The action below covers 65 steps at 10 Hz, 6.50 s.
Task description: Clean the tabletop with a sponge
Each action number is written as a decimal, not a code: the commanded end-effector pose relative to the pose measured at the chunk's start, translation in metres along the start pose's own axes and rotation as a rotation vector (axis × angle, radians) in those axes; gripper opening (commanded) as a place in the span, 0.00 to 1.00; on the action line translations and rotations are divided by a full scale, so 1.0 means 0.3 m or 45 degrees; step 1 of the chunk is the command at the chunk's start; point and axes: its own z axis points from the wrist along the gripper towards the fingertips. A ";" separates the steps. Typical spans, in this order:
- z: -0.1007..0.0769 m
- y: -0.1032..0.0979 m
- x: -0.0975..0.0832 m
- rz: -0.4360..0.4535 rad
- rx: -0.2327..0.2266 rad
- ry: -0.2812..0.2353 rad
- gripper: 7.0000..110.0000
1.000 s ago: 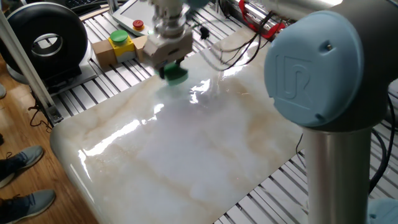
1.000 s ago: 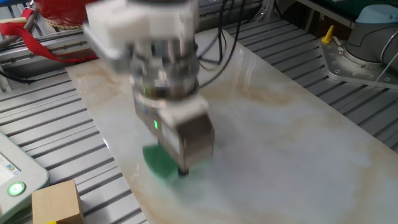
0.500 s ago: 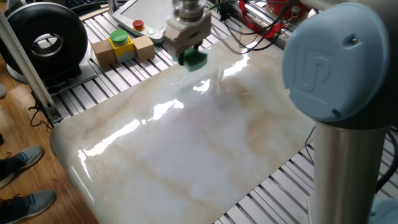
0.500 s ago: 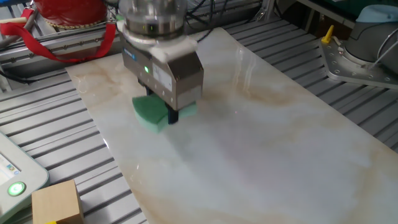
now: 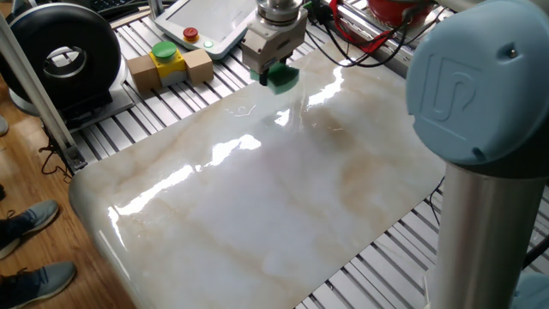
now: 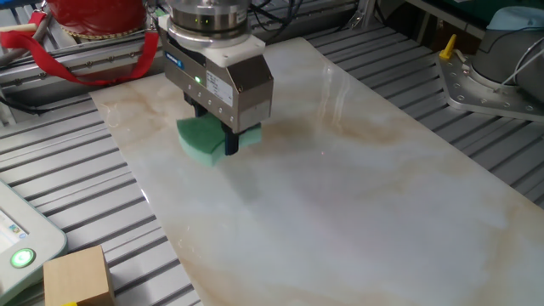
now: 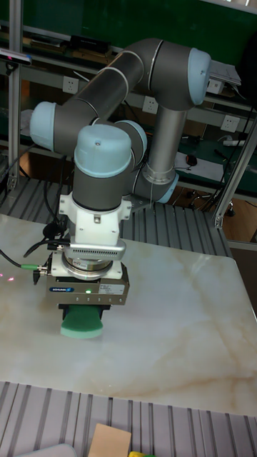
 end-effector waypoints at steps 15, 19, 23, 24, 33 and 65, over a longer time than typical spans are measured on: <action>-0.007 -0.012 -0.060 -0.093 -0.005 -0.110 0.00; -0.006 0.038 -0.058 -0.090 -0.078 -0.112 0.00; -0.005 0.022 -0.067 -0.105 -0.043 -0.124 0.00; -0.005 0.023 -0.067 -0.101 -0.044 -0.124 0.00; 0.003 0.042 -0.055 -0.074 -0.055 -0.110 0.00; -0.032 0.073 -0.038 -0.060 0.001 -0.059 0.00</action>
